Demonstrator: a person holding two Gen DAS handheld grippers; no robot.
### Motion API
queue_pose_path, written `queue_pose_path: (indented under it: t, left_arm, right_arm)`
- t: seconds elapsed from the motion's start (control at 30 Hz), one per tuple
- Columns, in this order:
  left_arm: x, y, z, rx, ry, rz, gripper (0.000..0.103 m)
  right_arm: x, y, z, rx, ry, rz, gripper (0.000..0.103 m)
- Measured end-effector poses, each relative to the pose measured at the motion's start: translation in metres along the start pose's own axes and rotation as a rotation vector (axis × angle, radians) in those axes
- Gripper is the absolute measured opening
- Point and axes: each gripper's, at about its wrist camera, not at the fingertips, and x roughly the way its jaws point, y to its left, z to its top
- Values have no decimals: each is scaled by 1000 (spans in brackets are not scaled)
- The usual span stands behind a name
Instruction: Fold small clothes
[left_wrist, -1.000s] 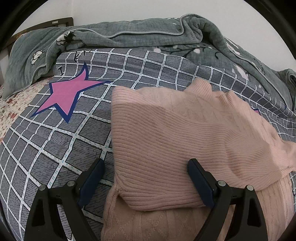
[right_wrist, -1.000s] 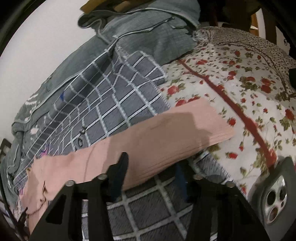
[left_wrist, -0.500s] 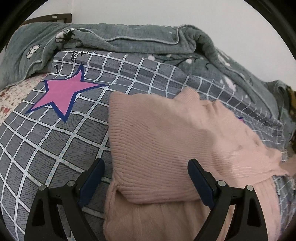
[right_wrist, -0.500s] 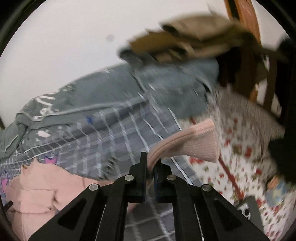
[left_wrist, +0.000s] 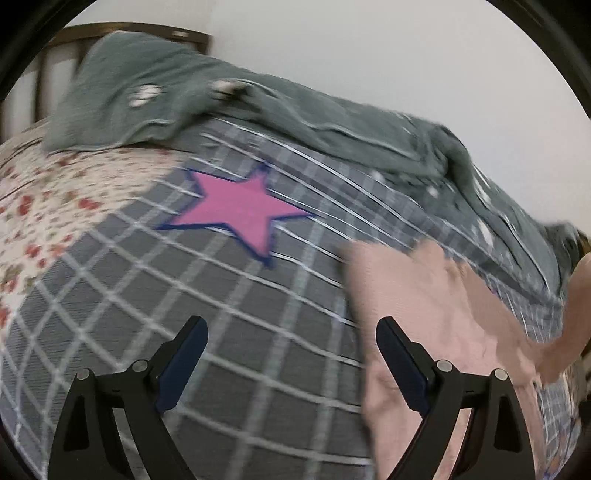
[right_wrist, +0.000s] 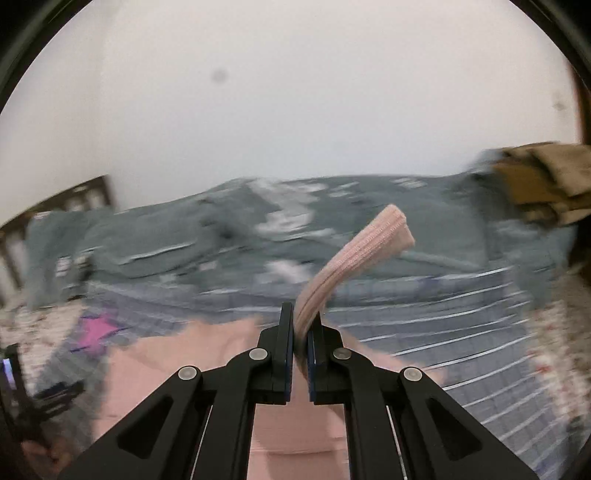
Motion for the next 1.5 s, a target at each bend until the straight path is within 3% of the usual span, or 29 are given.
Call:
queue_pose_path:
  t: [0.2, 0.33, 0.4, 0.43, 0.6, 0.8, 0.93, 1.0, 1.07, 1.17, 1.33, 1.5]
  left_arm:
    - [-11, 31, 2, -42, -20, 6, 93]
    - [-10, 36, 1, -37, -17, 1, 93]
    - [-8, 35, 2, -30, -14, -6, 93]
    - [-8, 34, 1, -28, -13, -10, 93]
    - [-4, 10, -3, 33, -1, -49, 93]
    - [-2, -26, -11, 69, 21, -169, 92]
    - [5, -61, -16, 128, 46, -230, 89]
    - [8, -77, -20, 163, 46, -234, 84]
    - [12, -92, -26, 215, 50, -217, 73]
    - [18, -103, -32, 255, 51, -171, 61]
    - [26, -104, -33, 256, 60, -148, 54]
    - [31, -102, -31, 231, 62, -146, 51]
  right_arm:
    - [65, 115, -56, -90, 151, 176, 6]
    - [102, 155, -85, -151, 287, 253, 12]
    - [105, 162, -94, -167, 339, 309, 40]
    - [100, 161, -97, -172, 340, 316, 42]
    - [67, 117, -97, -130, 294, 309, 45]
    - [37, 29, -103, -67, 209, 154, 47]
    - [31, -21, -116, -22, 202, 113, 47]
    - [35, -40, -124, 41, 228, 134, 47]
    - [39, -50, -130, 55, 275, 178, 47]
    - [34, -63, -137, 72, 263, 166, 47]
    - [29, -76, -151, 96, 257, 124, 50]
    - [26, -100, -162, 220, 257, 166, 53]
